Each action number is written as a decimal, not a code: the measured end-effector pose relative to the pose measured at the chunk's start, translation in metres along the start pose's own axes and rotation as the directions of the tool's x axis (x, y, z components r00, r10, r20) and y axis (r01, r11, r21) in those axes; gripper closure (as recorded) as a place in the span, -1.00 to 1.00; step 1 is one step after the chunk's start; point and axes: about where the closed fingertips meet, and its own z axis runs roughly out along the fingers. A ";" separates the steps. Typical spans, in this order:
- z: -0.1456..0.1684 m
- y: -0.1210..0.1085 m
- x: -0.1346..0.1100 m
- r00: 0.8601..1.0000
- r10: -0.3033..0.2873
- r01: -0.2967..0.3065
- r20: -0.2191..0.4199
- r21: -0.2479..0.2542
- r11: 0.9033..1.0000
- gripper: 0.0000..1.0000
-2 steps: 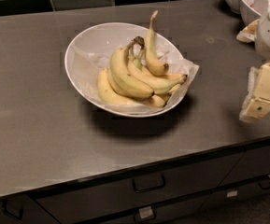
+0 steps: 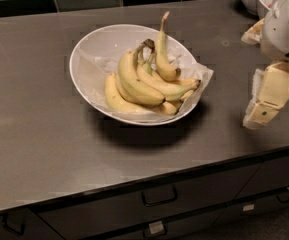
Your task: Pick banana from white bowl
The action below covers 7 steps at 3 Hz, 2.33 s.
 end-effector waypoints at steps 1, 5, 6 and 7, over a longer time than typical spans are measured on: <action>-0.005 0.007 -0.040 0.998 -0.028 0.028 0.055 0.008 1.000 -1.00; -0.015 0.019 -0.122 0.969 0.001 -0.020 0.246 0.073 0.997 -1.00; -0.012 0.023 -0.144 0.957 0.033 -0.053 0.290 0.060 0.997 -1.00; 0.007 0.019 -0.161 0.955 0.074 -0.088 0.287 0.035 0.995 -1.00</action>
Offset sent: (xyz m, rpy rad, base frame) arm 0.0081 0.1121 0.0261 0.0819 -0.0991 0.0023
